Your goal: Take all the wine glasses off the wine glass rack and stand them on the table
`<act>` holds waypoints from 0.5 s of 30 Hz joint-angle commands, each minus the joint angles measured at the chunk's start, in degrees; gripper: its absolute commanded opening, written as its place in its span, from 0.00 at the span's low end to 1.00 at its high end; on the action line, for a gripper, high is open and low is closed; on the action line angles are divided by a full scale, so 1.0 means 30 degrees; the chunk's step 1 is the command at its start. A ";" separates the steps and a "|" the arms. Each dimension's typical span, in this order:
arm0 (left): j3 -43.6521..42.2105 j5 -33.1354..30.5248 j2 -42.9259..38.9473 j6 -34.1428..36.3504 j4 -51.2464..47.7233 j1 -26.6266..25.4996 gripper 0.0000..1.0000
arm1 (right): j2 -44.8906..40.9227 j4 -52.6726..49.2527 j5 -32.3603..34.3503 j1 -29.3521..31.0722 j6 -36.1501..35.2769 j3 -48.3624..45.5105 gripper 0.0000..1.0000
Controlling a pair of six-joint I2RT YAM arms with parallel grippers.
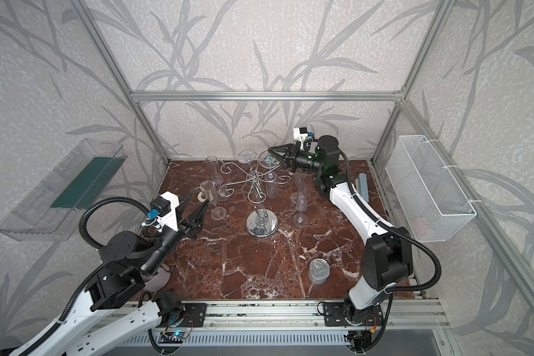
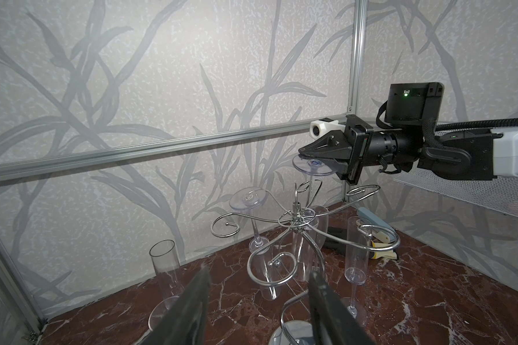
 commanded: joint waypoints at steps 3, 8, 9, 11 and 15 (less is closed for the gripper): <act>-0.0147 -0.0393 -0.0449 -0.0250 -0.0166 0.0015 0.55 | 0.1036 0.0137 0.0186 0.0158 -0.0601 0.1870 0.00; -0.0154 -0.0506 -0.0706 -0.0250 -0.0389 0.0000 0.55 | 0.2126 -0.1571 0.0320 0.0088 -0.2442 0.3847 0.00; -0.0148 -0.0543 -0.0763 -0.0228 -0.0388 0.0015 0.55 | 0.2320 -0.2097 0.0370 0.0066 -0.2896 0.4382 0.00; -0.0147 -0.0598 -0.0827 -0.0221 -0.0473 0.0015 0.55 | 0.2720 -0.2946 0.0445 -0.0056 -0.3860 0.5511 0.00; -0.0149 -0.0612 -0.0897 -0.0244 -0.0537 0.0015 0.55 | 0.3286 -0.3803 0.0770 -0.0376 -0.5265 0.7379 0.00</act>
